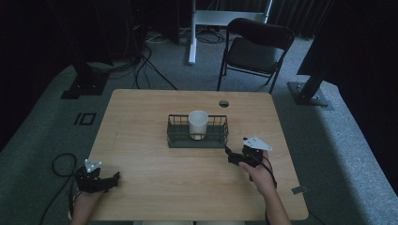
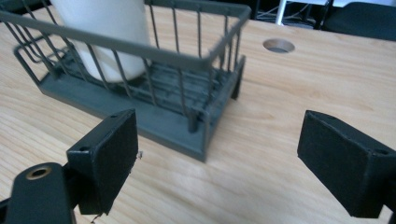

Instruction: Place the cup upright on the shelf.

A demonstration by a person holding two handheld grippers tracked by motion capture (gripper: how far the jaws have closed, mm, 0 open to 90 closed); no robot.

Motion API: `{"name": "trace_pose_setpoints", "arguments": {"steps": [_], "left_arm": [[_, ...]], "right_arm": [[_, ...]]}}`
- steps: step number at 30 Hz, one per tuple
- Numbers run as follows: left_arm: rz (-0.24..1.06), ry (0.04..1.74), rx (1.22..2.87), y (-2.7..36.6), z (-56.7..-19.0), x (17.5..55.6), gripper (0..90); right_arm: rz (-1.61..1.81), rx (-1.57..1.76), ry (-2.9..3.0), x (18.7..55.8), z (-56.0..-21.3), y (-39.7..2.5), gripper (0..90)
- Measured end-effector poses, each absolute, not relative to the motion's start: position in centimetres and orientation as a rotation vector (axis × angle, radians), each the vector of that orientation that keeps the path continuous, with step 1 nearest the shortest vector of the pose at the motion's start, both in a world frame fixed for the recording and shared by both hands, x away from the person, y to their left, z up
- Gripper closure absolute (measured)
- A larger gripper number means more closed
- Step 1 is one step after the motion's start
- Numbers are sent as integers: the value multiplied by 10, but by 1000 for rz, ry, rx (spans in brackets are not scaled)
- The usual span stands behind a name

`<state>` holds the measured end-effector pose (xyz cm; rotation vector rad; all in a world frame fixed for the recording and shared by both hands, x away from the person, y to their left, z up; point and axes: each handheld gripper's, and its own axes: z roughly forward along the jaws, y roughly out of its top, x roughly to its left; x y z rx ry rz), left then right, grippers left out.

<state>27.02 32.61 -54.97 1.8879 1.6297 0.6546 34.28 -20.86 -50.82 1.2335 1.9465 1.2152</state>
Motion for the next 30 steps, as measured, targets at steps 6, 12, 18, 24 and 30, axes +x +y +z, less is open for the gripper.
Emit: {"name": "trace_pose_setpoints", "arguments": {"steps": [6, 12, 18, 24, 30], "left_arm": [[655, 1630, 1888, 326, -550, 270, 9], [655, 1629, 1890, 326, -550, 270, 9], [655, 1628, 1890, 326, -550, 270, 9], [655, 1628, 1890, 326, -550, 270, 9], [655, 1628, 1889, 326, -550, 270, 9]], "right_arm": [[1171, 1270, 1938, 340, -518, -219, 123], [1123, 1334, 1926, 338, -528, -231, 123], [1029, 1453, 1886, 335, -535, -247, 123], [977, 1508, 1883, 332, -540, -263, 123], [921, 1553, 1906, 327, -544, -276, 123]]}}
